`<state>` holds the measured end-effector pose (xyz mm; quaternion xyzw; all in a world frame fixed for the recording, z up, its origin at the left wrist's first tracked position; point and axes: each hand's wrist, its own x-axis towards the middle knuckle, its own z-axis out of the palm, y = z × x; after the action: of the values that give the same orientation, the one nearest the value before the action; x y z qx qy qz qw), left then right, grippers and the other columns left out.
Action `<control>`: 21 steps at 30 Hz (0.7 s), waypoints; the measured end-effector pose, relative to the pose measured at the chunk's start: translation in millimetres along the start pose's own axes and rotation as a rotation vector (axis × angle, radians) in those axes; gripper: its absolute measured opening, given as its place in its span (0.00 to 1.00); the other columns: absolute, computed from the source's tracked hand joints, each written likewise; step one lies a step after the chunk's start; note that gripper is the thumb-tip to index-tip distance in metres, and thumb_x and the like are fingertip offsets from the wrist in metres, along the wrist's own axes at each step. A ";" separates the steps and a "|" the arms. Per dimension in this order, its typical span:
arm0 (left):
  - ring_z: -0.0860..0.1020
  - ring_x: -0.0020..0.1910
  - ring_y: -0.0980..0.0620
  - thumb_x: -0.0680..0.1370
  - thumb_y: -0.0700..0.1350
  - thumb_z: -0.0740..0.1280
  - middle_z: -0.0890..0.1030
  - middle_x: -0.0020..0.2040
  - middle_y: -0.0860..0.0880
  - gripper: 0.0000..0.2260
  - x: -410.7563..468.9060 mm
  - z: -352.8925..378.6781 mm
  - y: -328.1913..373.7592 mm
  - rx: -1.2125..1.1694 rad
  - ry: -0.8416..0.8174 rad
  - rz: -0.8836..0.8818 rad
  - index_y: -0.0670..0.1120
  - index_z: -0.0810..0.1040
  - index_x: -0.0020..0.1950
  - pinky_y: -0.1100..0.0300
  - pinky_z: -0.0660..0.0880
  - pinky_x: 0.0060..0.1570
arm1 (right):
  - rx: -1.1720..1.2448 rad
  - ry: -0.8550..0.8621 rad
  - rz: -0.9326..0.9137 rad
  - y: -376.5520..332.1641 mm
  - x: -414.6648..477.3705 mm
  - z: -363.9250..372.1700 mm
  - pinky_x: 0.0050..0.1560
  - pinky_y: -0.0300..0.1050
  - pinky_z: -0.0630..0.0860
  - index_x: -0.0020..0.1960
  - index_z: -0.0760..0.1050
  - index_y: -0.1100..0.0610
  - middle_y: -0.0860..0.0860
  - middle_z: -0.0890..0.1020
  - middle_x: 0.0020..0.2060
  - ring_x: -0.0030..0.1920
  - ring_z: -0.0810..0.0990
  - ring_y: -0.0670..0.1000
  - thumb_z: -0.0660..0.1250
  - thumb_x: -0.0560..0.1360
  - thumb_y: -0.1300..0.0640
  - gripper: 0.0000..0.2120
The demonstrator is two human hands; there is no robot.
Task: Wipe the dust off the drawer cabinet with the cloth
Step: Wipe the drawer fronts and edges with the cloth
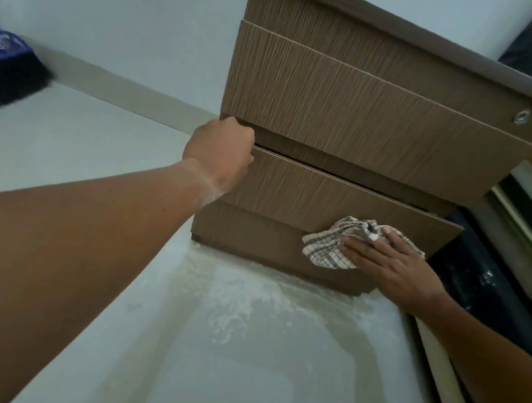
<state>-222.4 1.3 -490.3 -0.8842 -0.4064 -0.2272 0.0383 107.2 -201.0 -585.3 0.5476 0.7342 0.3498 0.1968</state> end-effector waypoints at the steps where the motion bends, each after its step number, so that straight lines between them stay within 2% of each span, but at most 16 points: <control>1: 0.81 0.44 0.40 0.82 0.47 0.65 0.77 0.39 0.43 0.11 0.4 0.6 7.4 0.022 -0.006 0.020 0.41 0.82 0.50 0.53 0.72 0.40 | 0.020 0.039 0.065 2.7 -6.6 -3.5 0.81 0.56 0.42 0.82 0.54 0.50 0.49 0.57 0.81 0.81 0.54 0.53 0.59 0.77 0.59 0.34; 3: 0.82 0.44 0.39 0.82 0.47 0.65 0.81 0.41 0.41 0.11 1.5 2.5 25.1 0.052 -0.022 0.056 0.41 0.82 0.50 0.51 0.77 0.41 | 0.067 0.115 0.191 3.3 -3.9 -13.2 0.81 0.55 0.40 0.81 0.55 0.50 0.50 0.58 0.81 0.82 0.49 0.54 0.57 0.80 0.59 0.31; 6: 0.82 0.44 0.39 0.82 0.47 0.64 0.80 0.40 0.42 0.12 5.2 3.4 59.1 0.074 -0.009 0.091 0.41 0.82 0.50 0.49 0.79 0.41 | 0.190 0.247 0.395 -5.2 29.8 -29.3 0.81 0.58 0.48 0.81 0.56 0.50 0.51 0.55 0.81 0.82 0.49 0.55 0.63 0.81 0.60 0.31; 8: 0.81 0.46 0.38 0.82 0.48 0.63 0.79 0.41 0.42 0.13 8.6 3.9 80.0 0.089 -0.012 0.090 0.41 0.82 0.50 0.51 0.74 0.39 | 0.287 0.313 0.552 -9.2 59.4 -42.7 0.79 0.57 0.55 0.82 0.55 0.47 0.52 0.57 0.81 0.81 0.54 0.55 0.61 0.83 0.59 0.30; 9: 0.80 0.47 0.37 0.82 0.47 0.62 0.80 0.43 0.41 0.12 10.3 4.9 88.6 0.094 -0.016 0.090 0.40 0.81 0.51 0.51 0.71 0.39 | 0.318 0.347 0.603 -9.7 70.9 -45.9 0.77 0.55 0.59 0.81 0.57 0.47 0.52 0.61 0.80 0.80 0.58 0.55 0.61 0.83 0.58 0.29; 12: 0.80 0.46 0.39 0.82 0.44 0.63 0.80 0.43 0.42 0.09 15.9 5.0 105.8 0.156 -0.011 0.136 0.42 0.81 0.51 0.51 0.70 0.37 | 0.296 0.440 0.606 -8.5 77.0 -41.1 0.66 0.54 0.68 0.77 0.66 0.49 0.54 0.75 0.70 0.69 0.73 0.57 0.65 0.81 0.57 0.25; 14: 0.81 0.45 0.40 0.83 0.46 0.63 0.76 0.39 0.44 0.10 18.1 1.1 111.4 0.208 -0.042 0.163 0.43 0.81 0.52 0.53 0.70 0.36 | 0.309 0.461 0.692 -4.6 62.0 -31.3 0.64 0.53 0.68 0.73 0.70 0.51 0.54 0.77 0.63 0.63 0.75 0.56 0.67 0.79 0.56 0.22; 17: 0.82 0.44 0.43 0.83 0.47 0.63 0.72 0.37 0.47 0.10 22.7 -2.0 119.6 0.313 -0.052 0.239 0.43 0.81 0.51 0.54 0.72 0.36 | 0.327 0.504 0.911 2.9 33.7 -11.7 0.67 0.53 0.64 0.65 0.74 0.52 0.52 0.78 0.58 0.61 0.73 0.54 0.67 0.79 0.56 0.15; 21: 0.83 0.42 0.43 0.81 0.42 0.66 0.72 0.36 0.48 0.05 27.7 -1.3 133.5 0.423 -0.066 0.243 0.44 0.81 0.50 0.54 0.71 0.33 | 0.421 0.534 1.182 11.7 12.3 7.6 0.74 0.57 0.61 0.62 0.74 0.55 0.54 0.76 0.60 0.64 0.71 0.55 0.60 0.81 0.55 0.11</control>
<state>-109.0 -68.6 -461.5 -0.9058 -0.3366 -0.1018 0.2365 116.2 -185.3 -580.8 0.7781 0.3876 0.3715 -0.3260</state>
